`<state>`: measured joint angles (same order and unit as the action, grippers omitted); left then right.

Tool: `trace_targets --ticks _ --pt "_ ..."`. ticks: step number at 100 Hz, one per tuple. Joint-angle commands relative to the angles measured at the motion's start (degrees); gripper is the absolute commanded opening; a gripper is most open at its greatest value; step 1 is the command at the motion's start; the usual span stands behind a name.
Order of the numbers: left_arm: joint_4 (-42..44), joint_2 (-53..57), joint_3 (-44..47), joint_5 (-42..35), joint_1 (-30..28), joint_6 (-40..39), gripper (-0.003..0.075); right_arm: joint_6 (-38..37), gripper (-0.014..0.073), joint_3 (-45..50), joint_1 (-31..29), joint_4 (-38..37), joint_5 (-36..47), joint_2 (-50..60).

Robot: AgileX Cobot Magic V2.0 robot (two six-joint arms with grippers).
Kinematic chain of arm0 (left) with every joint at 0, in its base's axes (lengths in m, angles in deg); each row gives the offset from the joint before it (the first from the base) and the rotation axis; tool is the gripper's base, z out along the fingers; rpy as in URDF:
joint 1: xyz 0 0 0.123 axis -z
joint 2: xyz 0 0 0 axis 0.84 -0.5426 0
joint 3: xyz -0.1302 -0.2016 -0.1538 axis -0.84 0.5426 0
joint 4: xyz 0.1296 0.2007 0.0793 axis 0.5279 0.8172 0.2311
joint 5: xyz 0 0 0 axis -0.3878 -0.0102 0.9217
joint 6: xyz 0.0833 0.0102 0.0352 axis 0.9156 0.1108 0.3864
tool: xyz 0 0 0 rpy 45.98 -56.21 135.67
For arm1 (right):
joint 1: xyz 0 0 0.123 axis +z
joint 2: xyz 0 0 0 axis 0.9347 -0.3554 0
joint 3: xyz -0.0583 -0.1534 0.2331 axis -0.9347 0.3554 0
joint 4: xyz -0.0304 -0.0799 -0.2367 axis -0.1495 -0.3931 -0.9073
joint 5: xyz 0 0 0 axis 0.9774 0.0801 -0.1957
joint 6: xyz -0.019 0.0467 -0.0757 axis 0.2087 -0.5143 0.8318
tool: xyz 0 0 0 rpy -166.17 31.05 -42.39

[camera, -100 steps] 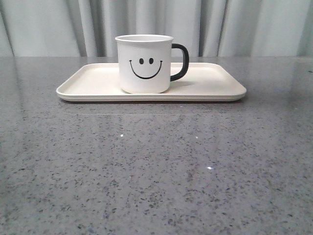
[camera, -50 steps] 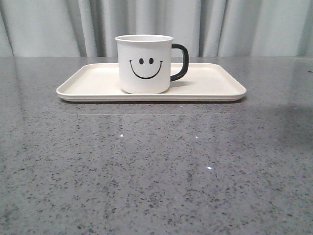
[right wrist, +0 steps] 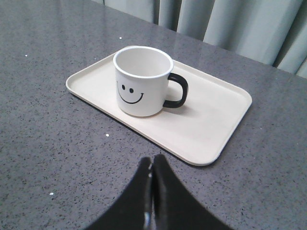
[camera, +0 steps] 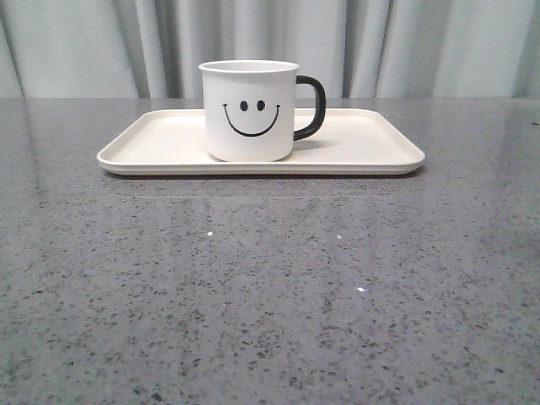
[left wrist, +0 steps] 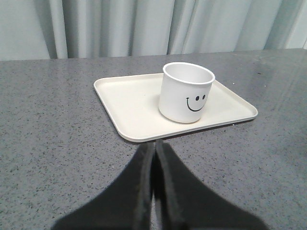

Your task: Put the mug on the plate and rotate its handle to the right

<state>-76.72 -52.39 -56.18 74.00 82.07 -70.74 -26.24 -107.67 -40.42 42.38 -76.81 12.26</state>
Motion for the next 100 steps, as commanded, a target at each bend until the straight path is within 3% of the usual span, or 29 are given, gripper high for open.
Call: trace_targets --ticks 1,25,100 --pt "-0.1 1.4 -0.6 -4.4 0.4 0.0 -0.0019 -0.1 -0.0060 0.7 -0.2 0.7 5.7 2.6" --pt "0.7 3.6 0.5 -4.3 0.4 0.2 -0.0019 -0.1 -0.0060 4.7 -0.2 0.8 8.3 6.2" --pt "0.7 3.6 0.5 -4.3 0.4 0.2 -0.0019 -0.1 -0.0060 4.7 -0.2 0.8 7.6 6.2"
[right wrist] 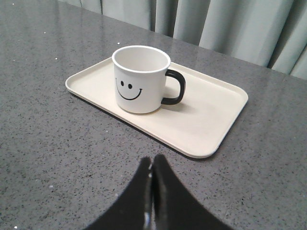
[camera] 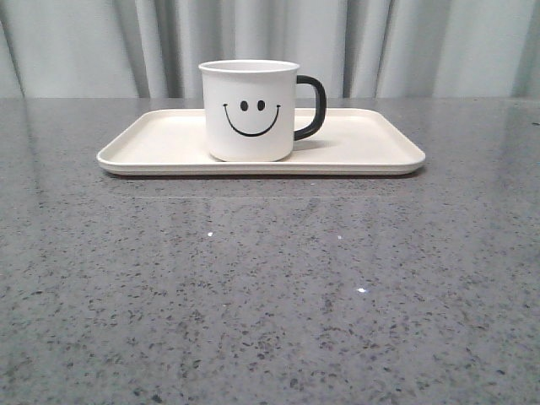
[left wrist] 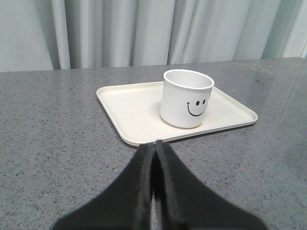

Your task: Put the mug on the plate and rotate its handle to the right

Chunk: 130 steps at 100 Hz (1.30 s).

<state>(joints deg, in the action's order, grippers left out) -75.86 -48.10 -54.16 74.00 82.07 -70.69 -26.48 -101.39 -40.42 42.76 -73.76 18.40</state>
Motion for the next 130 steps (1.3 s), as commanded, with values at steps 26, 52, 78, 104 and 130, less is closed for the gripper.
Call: trace_targets --ticks 26,52,78,104,130 --pt "0.6 -0.7 -1.5 -4.2 0.4 0.1 -0.0019 0.1 -0.0060 -1.5 -0.2 0.4 4.5 0.1" --pt "1.5 2.3 2.9 -8.0 -8.1 0.0 -0.0019 0.1 -0.0060 -1.5 -0.2 0.4 4.5 0.1" --pt "-1.2 9.9 10.9 -11.8 -20.0 7.7 -0.0019 0.1 -0.0060 -1.5 -0.2 0.4 4.5 0.1" --pt "-1.0 9.8 20.3 -22.6 -25.5 7.5 -0.0019 0.1 -0.0060 -1.5 -0.2 0.4 4.1 0.0" --pt "-1.0 9.8 22.6 -20.3 -25.9 7.4 -0.0019 0.1 -0.0060 -1.5 -0.2 0.4 4.0 0.0"
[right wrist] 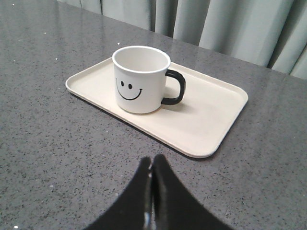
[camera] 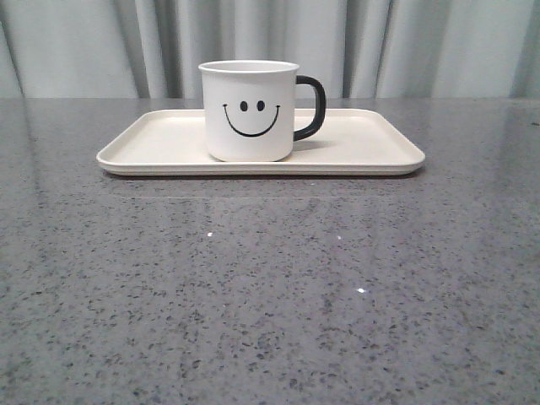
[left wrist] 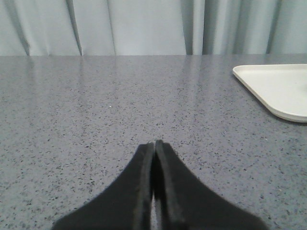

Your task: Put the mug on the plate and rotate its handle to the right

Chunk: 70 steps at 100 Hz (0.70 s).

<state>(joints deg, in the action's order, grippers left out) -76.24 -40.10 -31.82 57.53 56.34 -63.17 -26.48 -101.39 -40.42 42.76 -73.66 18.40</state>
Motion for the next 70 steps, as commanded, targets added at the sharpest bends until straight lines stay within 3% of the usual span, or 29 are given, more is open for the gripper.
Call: trace_targets --ticks 1,70 --pt "-0.7 1.8 0.3 -3.9 -0.2 -0.1 -0.0019 0.1 -0.0060 -1.5 -0.2 0.4 3.9 0.0" --pt "-0.7 1.8 0.3 -4.4 0.0 -0.1 -0.0019 0.1 -0.0060 -1.5 -0.2 0.4 3.9 0.0"
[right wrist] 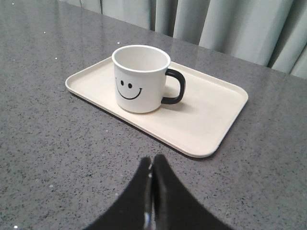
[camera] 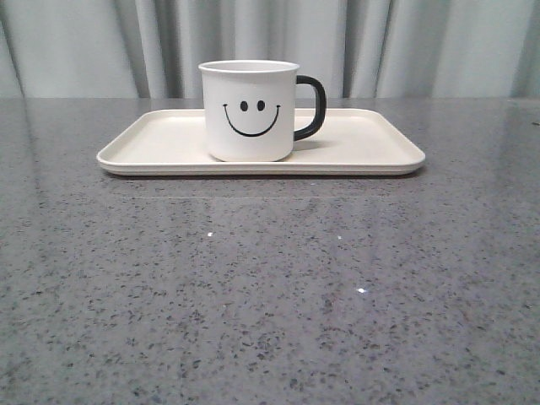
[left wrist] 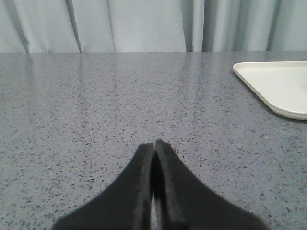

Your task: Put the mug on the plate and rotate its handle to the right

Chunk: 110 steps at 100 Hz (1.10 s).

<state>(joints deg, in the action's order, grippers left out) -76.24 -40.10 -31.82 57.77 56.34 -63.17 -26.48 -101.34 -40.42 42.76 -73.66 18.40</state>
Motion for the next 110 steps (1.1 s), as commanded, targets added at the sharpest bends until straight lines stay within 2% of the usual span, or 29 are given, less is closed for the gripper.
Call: trace_targets --ticks 1,19,32,62,72,86,97,110 --pt "-0.7 1.8 0.3 -4.6 0.0 -0.1 -0.0019 0.1 -0.0060 -1.6 -0.2 0.4 3.9 0.0" --pt "-0.7 1.8 0.3 -4.6 0.0 -0.1 -0.0019 0.2 -0.0060 -1.6 -0.2 0.1 3.9 0.0" --pt "-0.7 1.8 0.3 -4.6 0.0 -0.1 -0.0019 0.5 -0.0060 -1.6 -0.2 -4.2 3.9 0.0" --pt "-0.7 1.8 0.3 -4.6 0.0 -0.1 -0.0019 0.5 -0.0060 -1.4 -0.2 -4.2 4.6 0.0" --pt "-0.7 1.8 0.3 -4.6 0.0 -0.1 -0.0019 0.5 -0.0060 0.4 -0.3 -5.3 9.6 0.3" --pt "-0.7 1.8 0.3 -4.6 0.0 -0.1 -0.0019 -1.0 -0.0060 5.5 -1.2 -8.3 21.5 2.3" --pt "-0.7 1.8 0.3 -4.6 0.0 -0.1 -0.0019 -6.8 -0.0060 10.0 -4.1 -10.7 29.7 4.3" --pt "-0.7 1.8 0.3 -4.6 0.0 -0.1 -0.0019 -14.5 -0.0060 14.2 -9.3 -15.0 31.0 7.5"
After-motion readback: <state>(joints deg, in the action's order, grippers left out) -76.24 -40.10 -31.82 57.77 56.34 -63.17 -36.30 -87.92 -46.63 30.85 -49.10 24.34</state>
